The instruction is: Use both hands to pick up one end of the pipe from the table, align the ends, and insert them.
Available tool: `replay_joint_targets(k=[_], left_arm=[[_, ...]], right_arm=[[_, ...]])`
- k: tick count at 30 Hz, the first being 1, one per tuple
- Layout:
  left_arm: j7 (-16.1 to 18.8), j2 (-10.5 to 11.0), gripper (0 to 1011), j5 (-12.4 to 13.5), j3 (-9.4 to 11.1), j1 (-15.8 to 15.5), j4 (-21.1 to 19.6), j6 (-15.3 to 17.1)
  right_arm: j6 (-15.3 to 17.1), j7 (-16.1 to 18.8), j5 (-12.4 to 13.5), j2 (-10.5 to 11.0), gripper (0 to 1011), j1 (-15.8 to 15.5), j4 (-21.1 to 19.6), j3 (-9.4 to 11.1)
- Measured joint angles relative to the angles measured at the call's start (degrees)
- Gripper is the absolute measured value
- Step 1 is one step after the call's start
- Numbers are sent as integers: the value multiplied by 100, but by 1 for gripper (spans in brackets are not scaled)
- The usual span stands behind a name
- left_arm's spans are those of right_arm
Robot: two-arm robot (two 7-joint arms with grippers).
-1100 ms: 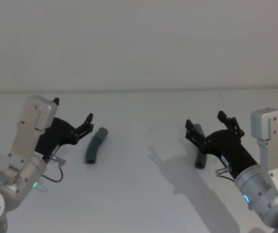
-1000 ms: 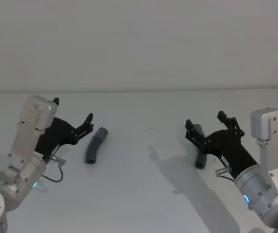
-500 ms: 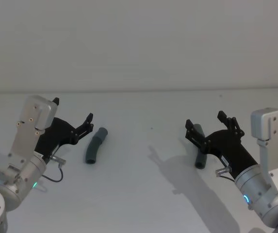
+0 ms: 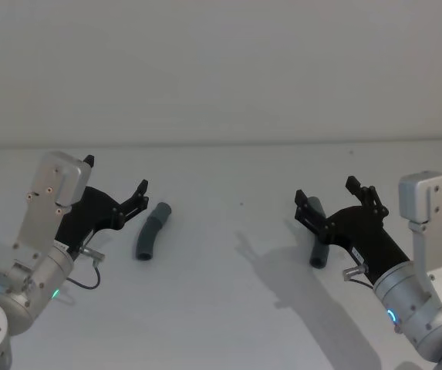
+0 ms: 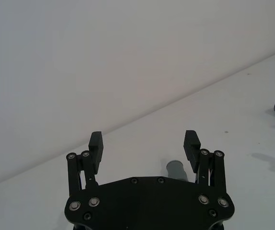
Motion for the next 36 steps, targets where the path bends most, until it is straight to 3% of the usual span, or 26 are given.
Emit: replay_joint_targets(k=[36], left_arm=[[0,0,1001,0,0,0,0,0]], right_arm=[[0,0,0,0,1000,0,0,0]])
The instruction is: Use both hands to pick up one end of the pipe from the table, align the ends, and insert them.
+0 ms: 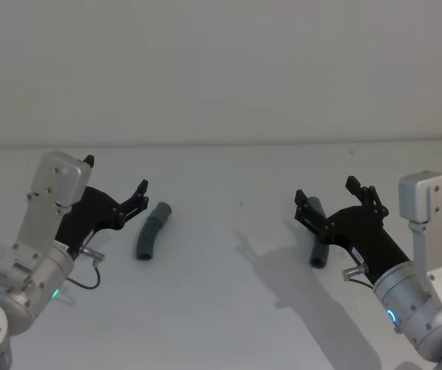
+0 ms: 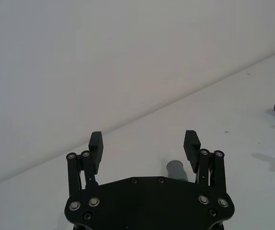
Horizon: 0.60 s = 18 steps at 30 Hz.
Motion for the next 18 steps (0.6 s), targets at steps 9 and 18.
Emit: replay_joint_targets(k=[9,18], left_arm=[[0,0,1001,0,0,0,0,0],[0,0,1001,0,0,0,0,0]], right_arm=[[0,0,0,0,1000,0,0,0],[0,0,0,0,1000,0,0,0]])
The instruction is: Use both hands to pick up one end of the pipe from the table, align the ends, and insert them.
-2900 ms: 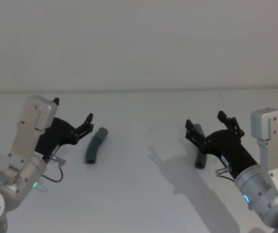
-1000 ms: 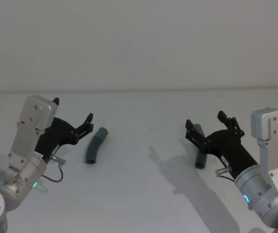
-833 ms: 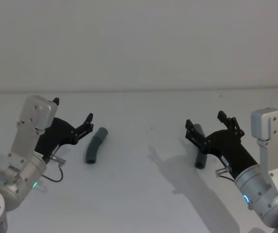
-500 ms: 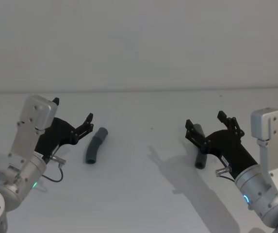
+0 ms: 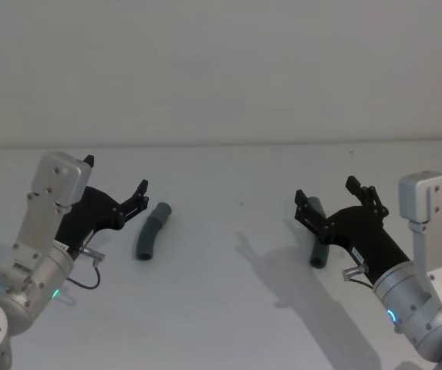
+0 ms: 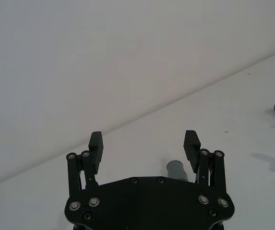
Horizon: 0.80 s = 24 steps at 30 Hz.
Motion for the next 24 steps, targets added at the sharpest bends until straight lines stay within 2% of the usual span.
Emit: replay_joint_targets(k=[10,17,24], left_arm=[[-99,-31,1001,-47,-7,-72,62,76],[-293,-76,1002,-190,-16,-214,112,377],[-437,-124,1001,-370,-66,-329,65,833]], right_arm=[[0,0,0,0,1000,0,0,0],[0,0,0,0,1000,0,0,0],[0,0,0,0,1000,0,0,0]])
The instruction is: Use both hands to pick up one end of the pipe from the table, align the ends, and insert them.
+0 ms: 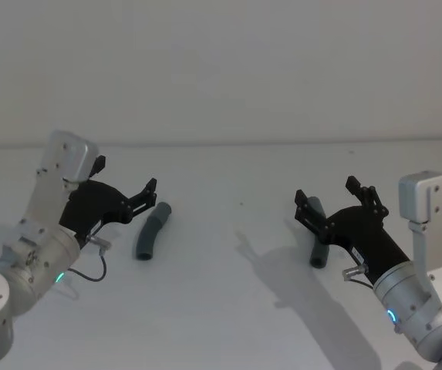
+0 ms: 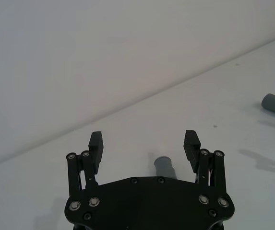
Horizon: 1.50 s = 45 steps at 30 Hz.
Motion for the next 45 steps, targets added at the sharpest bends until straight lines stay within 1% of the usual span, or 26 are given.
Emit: replay_joint_targets(k=[1,3,5,7,9,13,15,16,22,28,45], left_arm=[[-22,-10,1002,-45,-16,-16,-25,124],[-34,-20,1002,-82,-37,-29,-56,232],[-51,-44,1002,-151,-74,-50,-109,454],[-56,-47,1001,-165,-81,-55,-128,501],[-81,-58,1001,-220,-101,-81,-173,713],[-105,-72,1001,-260,-112,-120,-204,902],[-122,-88,1001,-284,-113,-151,-215,1059],[-129,-103,1002,-295,-113,-179,-215,1148],[-168,-161,1002,-303,-65,-286,-129,1441],[-198,-229,1002,-274,6,-366,45,1581],[-192,-453,1001,-148,119,-525,570,1771]], right_arm=[[0,0,0,0,1000,0,0,0],[0,0,0,0,1000,0,0,0],[0,0,0,0,1000,0,0,0],[0,0,0,0,1000,0,0,0],[0,0,0,0,1000,0,0,0],[0,0,0,0,1000,0,0,0],[0,0,0,0,1000,0,0,0],[0,0,0,0,1000,0,0,0],[0,0,0,0,1000,0,0,0],[0,0,0,0,1000,0,0,0],[0,0,0,0,1000,0,0,0]])
